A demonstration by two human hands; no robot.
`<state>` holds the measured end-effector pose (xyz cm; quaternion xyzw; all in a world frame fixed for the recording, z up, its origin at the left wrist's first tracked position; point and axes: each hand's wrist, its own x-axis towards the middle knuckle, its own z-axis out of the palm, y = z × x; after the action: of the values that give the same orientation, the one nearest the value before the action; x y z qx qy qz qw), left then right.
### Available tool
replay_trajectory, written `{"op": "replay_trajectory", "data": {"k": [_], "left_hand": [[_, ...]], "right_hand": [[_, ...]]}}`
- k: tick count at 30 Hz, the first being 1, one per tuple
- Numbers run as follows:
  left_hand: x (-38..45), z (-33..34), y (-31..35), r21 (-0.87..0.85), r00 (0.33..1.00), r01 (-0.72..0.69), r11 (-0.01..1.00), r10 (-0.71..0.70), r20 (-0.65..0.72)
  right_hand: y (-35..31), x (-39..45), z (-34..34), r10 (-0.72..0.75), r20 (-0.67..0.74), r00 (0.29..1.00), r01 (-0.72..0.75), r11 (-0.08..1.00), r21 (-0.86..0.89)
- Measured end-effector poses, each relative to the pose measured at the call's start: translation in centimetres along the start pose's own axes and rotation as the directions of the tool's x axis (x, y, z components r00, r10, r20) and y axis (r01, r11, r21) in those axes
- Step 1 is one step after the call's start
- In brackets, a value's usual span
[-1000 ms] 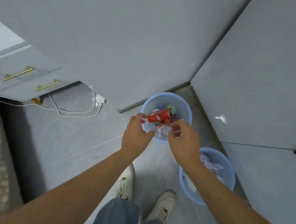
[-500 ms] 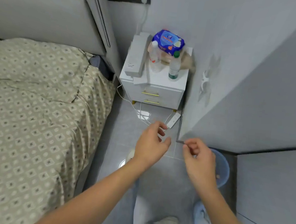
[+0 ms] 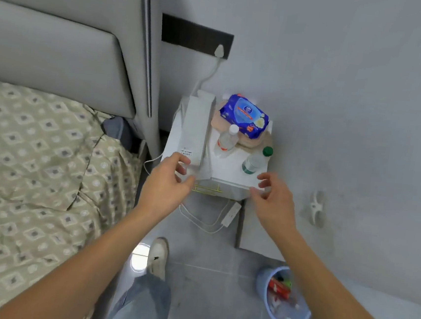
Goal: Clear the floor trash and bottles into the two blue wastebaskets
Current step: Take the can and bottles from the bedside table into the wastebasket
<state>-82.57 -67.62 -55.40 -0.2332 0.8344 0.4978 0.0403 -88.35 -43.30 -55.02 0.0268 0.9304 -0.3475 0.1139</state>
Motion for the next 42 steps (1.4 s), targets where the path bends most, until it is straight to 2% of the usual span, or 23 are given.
{"op": "replay_trajectory", "data": {"k": [5,9,12,16,20,24,28,34,39,42], "left_hand": [[9.6,1.6,2.1,0.154,0.988,-0.147,0.977,0.137,0.075],[15.1,6.9,3.8,0.250,0.950,-0.284,0.926,0.237,0.203],[19.4,10.5,4.3,0.354,0.923,-0.370,0.859,0.297,0.244],[23.2,13.6,2.4,0.475,0.892,-0.437,0.764,0.297,0.341],[23.1,14.3,0.2,0.450,0.848,-0.524,0.723,0.399,0.348],[19.9,13.0,-0.1,0.395,0.848,-0.527,0.752,0.436,0.301],[12.8,11.1,-0.5,0.248,0.857,-0.505,0.827,0.445,0.261],[0.5,11.1,-3.4,0.184,0.884,-0.424,0.887,0.360,0.300],[-8.5,15.2,-6.6,0.238,0.881,-0.405,0.883,0.308,0.358],[-13.9,18.6,-7.6,0.263,0.894,-0.386,0.884,0.288,0.342]], "right_hand": [[0.0,8.9,0.6,0.024,-0.144,0.989,-0.047,0.986,-0.162],[1.7,14.4,1.5,0.025,-0.157,0.987,-0.071,0.952,-0.297],[3.3,17.2,2.9,0.028,-0.157,0.987,-0.082,0.933,-0.351],[5.5,17.8,5.2,0.055,-0.146,0.988,-0.099,0.943,-0.318],[7.1,16.1,6.1,0.075,-0.143,0.987,-0.106,0.969,-0.223],[7.6,12.2,5.6,0.097,-0.235,0.967,-0.128,0.985,-0.117],[8.4,5.2,5.2,0.142,-0.277,0.950,-0.154,0.988,-0.022],[12.1,-6.7,6.7,0.209,-0.169,0.963,-0.206,0.978,0.035],[17.4,-16.1,8.5,0.287,-0.051,0.957,-0.286,0.958,0.025],[21.1,-21.5,8.4,0.317,-0.007,0.949,-0.317,0.949,0.000]]}}
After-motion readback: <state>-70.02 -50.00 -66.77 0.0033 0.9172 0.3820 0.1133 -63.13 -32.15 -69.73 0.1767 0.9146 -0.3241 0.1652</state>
